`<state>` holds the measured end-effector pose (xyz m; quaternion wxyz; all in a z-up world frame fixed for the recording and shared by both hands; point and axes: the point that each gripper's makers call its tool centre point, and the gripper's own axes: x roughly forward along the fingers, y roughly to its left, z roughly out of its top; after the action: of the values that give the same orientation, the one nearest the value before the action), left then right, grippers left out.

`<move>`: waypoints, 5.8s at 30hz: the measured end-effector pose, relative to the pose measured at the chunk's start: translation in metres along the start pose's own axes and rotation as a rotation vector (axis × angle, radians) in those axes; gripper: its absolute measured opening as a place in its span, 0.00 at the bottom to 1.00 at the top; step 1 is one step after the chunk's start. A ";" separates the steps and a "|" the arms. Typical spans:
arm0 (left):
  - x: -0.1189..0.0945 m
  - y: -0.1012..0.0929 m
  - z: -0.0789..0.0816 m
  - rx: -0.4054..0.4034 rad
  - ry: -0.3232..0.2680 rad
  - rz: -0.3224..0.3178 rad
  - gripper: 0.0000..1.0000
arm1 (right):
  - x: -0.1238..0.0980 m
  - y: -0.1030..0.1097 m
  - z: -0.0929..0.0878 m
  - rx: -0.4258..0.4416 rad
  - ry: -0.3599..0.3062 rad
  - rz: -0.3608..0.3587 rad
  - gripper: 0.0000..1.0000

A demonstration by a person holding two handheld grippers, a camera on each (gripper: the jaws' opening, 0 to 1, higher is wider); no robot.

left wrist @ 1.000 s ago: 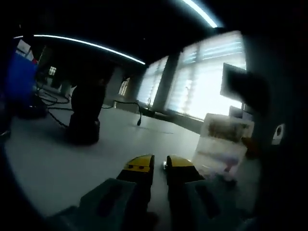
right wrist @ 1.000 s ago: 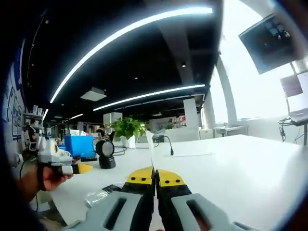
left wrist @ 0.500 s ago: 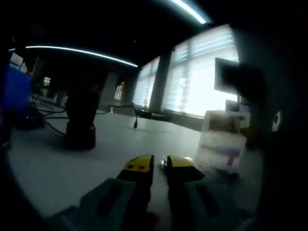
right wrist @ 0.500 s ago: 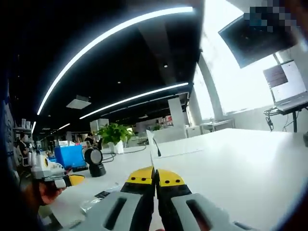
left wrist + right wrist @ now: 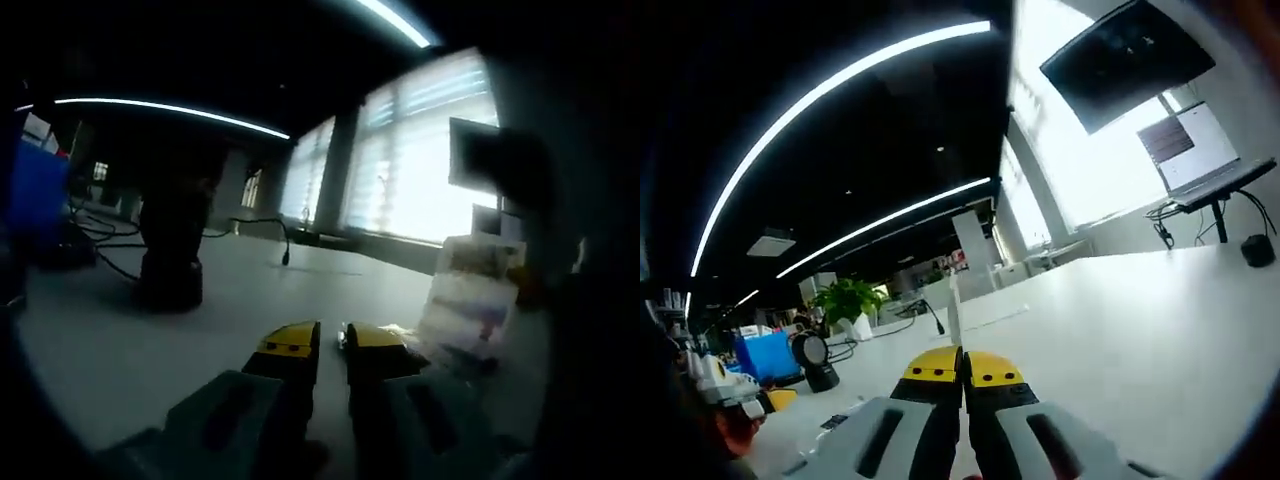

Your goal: Clip sheet goods on table flip sheet goods clip sheet goods scan sheet goods put sheet goods back to table

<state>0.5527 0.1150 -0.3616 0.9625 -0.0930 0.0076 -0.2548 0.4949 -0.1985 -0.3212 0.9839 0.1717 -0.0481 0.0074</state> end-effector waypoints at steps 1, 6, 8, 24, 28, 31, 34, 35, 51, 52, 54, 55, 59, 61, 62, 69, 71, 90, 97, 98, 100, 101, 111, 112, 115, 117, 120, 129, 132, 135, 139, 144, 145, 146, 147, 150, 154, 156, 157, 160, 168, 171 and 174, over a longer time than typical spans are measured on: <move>0.000 0.000 0.000 0.001 0.001 -0.001 0.04 | -0.001 -0.001 0.000 0.005 0.001 -0.007 0.00; 0.000 0.000 0.000 -0.004 -0.002 -0.003 0.04 | -0.001 -0.007 0.001 0.048 -0.005 -0.037 0.00; 0.000 0.000 0.000 -0.005 -0.003 -0.004 0.04 | -0.001 -0.011 0.000 0.093 0.004 -0.049 0.00; 0.001 -0.002 -0.002 0.005 0.008 -0.008 0.04 | -0.003 -0.043 -0.016 0.204 0.032 -0.132 0.00; 0.002 -0.001 -0.002 0.008 0.011 -0.007 0.04 | -0.004 -0.051 -0.021 0.211 0.046 -0.154 0.00; 0.002 -0.001 -0.002 0.008 0.012 -0.008 0.04 | -0.003 -0.059 -0.025 0.232 0.059 -0.168 0.00; 0.001 -0.001 -0.002 0.007 0.011 -0.008 0.04 | -0.003 -0.066 -0.034 0.297 0.087 -0.187 0.00; 0.001 -0.001 -0.002 0.007 0.011 -0.008 0.04 | -0.004 -0.066 -0.039 0.335 0.100 -0.193 0.00; 0.001 0.000 -0.002 0.011 0.013 -0.005 0.04 | -0.009 -0.074 -0.045 0.272 0.143 -0.234 0.02; 0.001 -0.001 -0.002 0.011 0.012 -0.005 0.04 | -0.009 -0.074 -0.044 0.264 0.143 -0.231 0.04; 0.001 -0.001 -0.002 0.012 0.013 -0.005 0.04 | -0.008 -0.072 -0.044 0.249 0.146 -0.225 0.08; 0.001 -0.001 -0.002 0.012 0.013 -0.005 0.04 | -0.008 -0.072 -0.044 0.244 0.144 -0.223 0.11; 0.001 -0.001 -0.002 0.011 0.013 -0.005 0.04 | -0.008 -0.075 -0.038 0.183 0.133 -0.241 0.21; 0.001 -0.001 -0.002 0.011 0.013 -0.006 0.04 | -0.008 -0.078 -0.035 0.153 0.126 -0.250 0.24; 0.001 -0.001 -0.002 0.011 0.013 -0.006 0.04 | -0.009 -0.080 -0.033 0.127 0.124 -0.258 0.26; 0.001 -0.001 -0.002 0.011 0.012 -0.006 0.04 | -0.010 -0.095 -0.017 0.044 0.076 -0.296 0.32; 0.001 0.000 -0.002 0.010 0.013 -0.005 0.04 | -0.011 -0.098 -0.012 0.026 0.062 -0.304 0.32; 0.001 0.000 -0.002 0.025 0.013 -0.001 0.04 | -0.009 -0.093 0.019 -0.140 -0.023 -0.257 0.13; 0.001 -0.001 -0.001 0.030 0.008 -0.005 0.04 | -0.004 -0.090 0.021 -0.177 -0.040 -0.199 0.03; 0.001 -0.001 -0.002 0.031 0.010 -0.005 0.04 | -0.003 -0.090 0.021 -0.181 -0.040 -0.191 0.02; 0.001 -0.001 -0.002 0.034 0.009 -0.005 0.04 | -0.001 -0.088 0.022 -0.174 -0.042 -0.165 0.00; 0.001 -0.001 -0.002 0.035 0.010 -0.004 0.04 | 0.000 -0.086 0.022 -0.190 -0.040 -0.149 0.00; 0.001 0.000 0.000 0.037 0.001 0.000 0.04 | 0.006 -0.086 0.020 -0.315 0.023 -0.030 0.00; 0.001 0.000 0.000 0.035 0.002 0.002 0.04 | 0.006 -0.087 0.021 -0.315 0.028 -0.019 0.00; 0.001 0.001 0.001 0.041 -0.003 0.005 0.04 | 0.005 -0.087 0.022 -0.286 0.060 0.035 0.00; 0.001 0.002 0.002 0.038 -0.007 0.006 0.04 | 0.003 -0.087 0.029 -0.250 0.049 0.065 0.00; 0.001 0.004 0.003 0.037 -0.009 0.009 0.04 | 0.002 -0.087 0.037 -0.305 0.046 0.107 0.00; 0.007 0.007 0.014 0.078 -0.016 0.016 0.03 | 0.005 -0.074 0.046 -0.418 0.096 0.310 0.00; 0.008 0.014 0.022 0.097 -0.031 0.038 0.03 | 0.005 -0.072 0.041 -0.490 0.140 0.363 0.00; 0.008 0.017 0.025 0.124 -0.038 0.050 0.03 | 0.005 -0.069 0.046 -0.510 0.122 0.400 0.00; 0.010 0.011 0.020 0.164 -0.023 0.029 0.03 | 0.005 -0.075 0.053 -0.523 0.091 0.427 0.00; 0.015 0.007 0.013 0.144 -0.019 0.011 0.04 | 0.009 -0.090 0.068 -0.366 0.039 0.406 0.00; 0.016 0.008 0.012 0.138 -0.018 0.011 0.04 | 0.007 -0.091 0.067 -0.326 0.041 0.425 0.00; 0.017 0.008 0.011 0.134 -0.017 0.011 0.04 | 0.006 -0.093 0.067 -0.320 0.035 0.429 0.00; 0.018 0.009 0.010 0.130 -0.016 0.012 0.04 | 0.007 -0.097 0.067 -0.331 0.034 0.423 0.00; 0.020 0.009 0.003 0.132 0.002 -0.006 0.04 | 0.008 -0.100 0.063 -0.341 0.037 0.421 0.00; 0.020 0.008 0.002 0.125 0.006 -0.011 0.04 | 0.009 -0.098 0.055 -0.337 0.050 0.441 0.00; 0.021 0.009 0.000 0.128 0.015 -0.006 0.04 | 0.011 -0.100 0.049 -0.349 0.065 0.438 0.00; 0.021 0.009 0.000 0.128 0.013 -0.005 0.04 | 0.012 -0.101 0.045 -0.368 0.076 0.435 0.00; 0.021 0.008 0.001 0.123 0.010 -0.012 0.04 | 0.016 -0.102 0.035 -0.423 0.104 0.419 0.00; 0.024 0.004 -0.006 0.161 0.043 -0.018 0.04 | 0.022 -0.086 0.007 -0.437 0.144 0.484 0.00; 0.026 0.005 -0.009 0.161 0.060 -0.017 0.04 | 0.027 -0.088 0.003 -0.432 0.150 0.496 0.00; 0.025 0.010 -0.010 0.151 0.067 0.004 0.04 | 0.033 -0.090 0.000 -0.411 0.163 0.499 0.00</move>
<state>0.5785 0.1091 -0.3722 0.9665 -0.0115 0.0205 -0.2557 0.5303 -0.2830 -0.3483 0.9665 -0.0487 -0.0102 0.2517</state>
